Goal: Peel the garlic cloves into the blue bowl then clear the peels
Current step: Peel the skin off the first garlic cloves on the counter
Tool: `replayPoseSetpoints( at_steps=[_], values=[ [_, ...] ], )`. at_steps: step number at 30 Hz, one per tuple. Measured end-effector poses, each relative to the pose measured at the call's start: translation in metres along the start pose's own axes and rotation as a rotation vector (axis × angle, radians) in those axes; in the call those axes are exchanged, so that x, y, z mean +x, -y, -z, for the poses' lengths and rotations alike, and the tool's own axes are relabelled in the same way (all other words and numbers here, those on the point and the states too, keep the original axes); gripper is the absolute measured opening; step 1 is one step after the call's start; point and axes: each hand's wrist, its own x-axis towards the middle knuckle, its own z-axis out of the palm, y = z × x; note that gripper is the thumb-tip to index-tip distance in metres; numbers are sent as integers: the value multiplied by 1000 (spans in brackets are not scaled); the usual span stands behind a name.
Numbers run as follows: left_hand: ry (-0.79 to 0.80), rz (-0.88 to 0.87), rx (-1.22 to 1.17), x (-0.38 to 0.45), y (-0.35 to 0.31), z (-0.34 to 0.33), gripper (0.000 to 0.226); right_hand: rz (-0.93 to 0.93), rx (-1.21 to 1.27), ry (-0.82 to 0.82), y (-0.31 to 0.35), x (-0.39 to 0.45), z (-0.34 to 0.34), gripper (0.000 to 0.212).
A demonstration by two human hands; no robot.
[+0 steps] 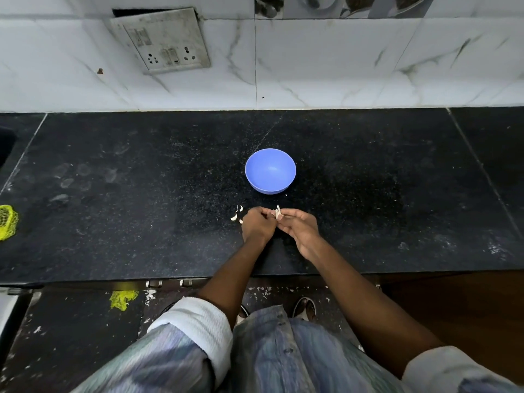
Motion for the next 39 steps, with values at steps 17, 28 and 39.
replayPoseSetpoints(
  at_steps=[17, 28, 39],
  values=[
    [110, -88, -1, 8, -16, -31, 11, -54, -21, -42, 6, 8, 31, 41],
    [131, -42, -163, 13, -28, -41, 13, -27, -8, -18, 7, 9, 37, 41],
    [401, -195, -277, 7, -5, -34, 15, 18, -70, -29, 13, 6, 41, 75]
  ],
)
